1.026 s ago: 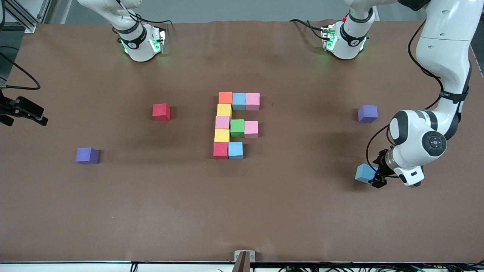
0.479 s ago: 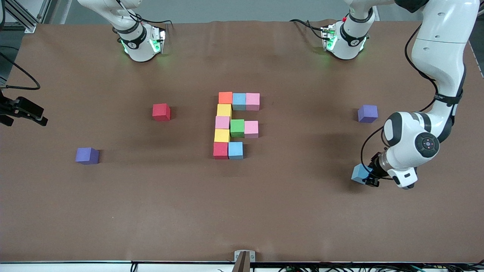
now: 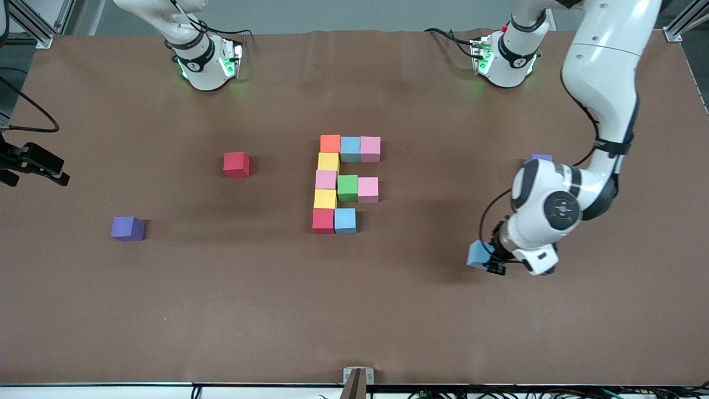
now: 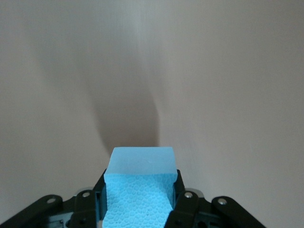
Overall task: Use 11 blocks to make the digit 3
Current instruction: 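Carry the light blue block beside the first light blue block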
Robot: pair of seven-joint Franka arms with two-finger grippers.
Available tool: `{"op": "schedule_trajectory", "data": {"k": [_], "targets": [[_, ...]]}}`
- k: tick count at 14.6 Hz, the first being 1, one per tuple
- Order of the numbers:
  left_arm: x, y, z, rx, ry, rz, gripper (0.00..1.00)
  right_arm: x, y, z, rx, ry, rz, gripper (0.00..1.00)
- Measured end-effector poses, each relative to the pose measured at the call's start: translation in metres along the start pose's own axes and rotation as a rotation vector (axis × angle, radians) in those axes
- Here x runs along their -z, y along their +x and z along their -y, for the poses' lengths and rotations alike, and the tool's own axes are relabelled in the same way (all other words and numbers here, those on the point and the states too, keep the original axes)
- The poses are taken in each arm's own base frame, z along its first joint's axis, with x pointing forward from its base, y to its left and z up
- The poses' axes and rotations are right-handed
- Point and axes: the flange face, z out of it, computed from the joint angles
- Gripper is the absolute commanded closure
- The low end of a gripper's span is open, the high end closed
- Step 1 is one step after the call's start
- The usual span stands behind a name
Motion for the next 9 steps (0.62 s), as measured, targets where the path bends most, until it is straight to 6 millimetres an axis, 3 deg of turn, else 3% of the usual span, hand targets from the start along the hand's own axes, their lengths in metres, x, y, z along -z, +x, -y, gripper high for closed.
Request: {"op": "schedule_trajectory", "data": {"k": [3,5,7,9], "targets": [[-0.002,-0.089,0.004,0.074,0.017,0.005,0.88,0.000,0.000,0.000,0.000,0.000,0.000,0.00],[-0.008,-0.138,0.009,0.117,0.030,0.006,0.88,0.000,0.000,0.000,0.000,-0.001,0.000,0.00],[-0.020,-0.179,0.018,0.152,0.042,0.003,0.89,0.000,0.000,-0.001,-0.001,-0.001,0.000,0.00],[-0.031,-0.208,0.028,0.191,0.053,-0.005,0.89,0.000,0.000,-0.002,-0.002,-0.001,0.001,0.00]]}}
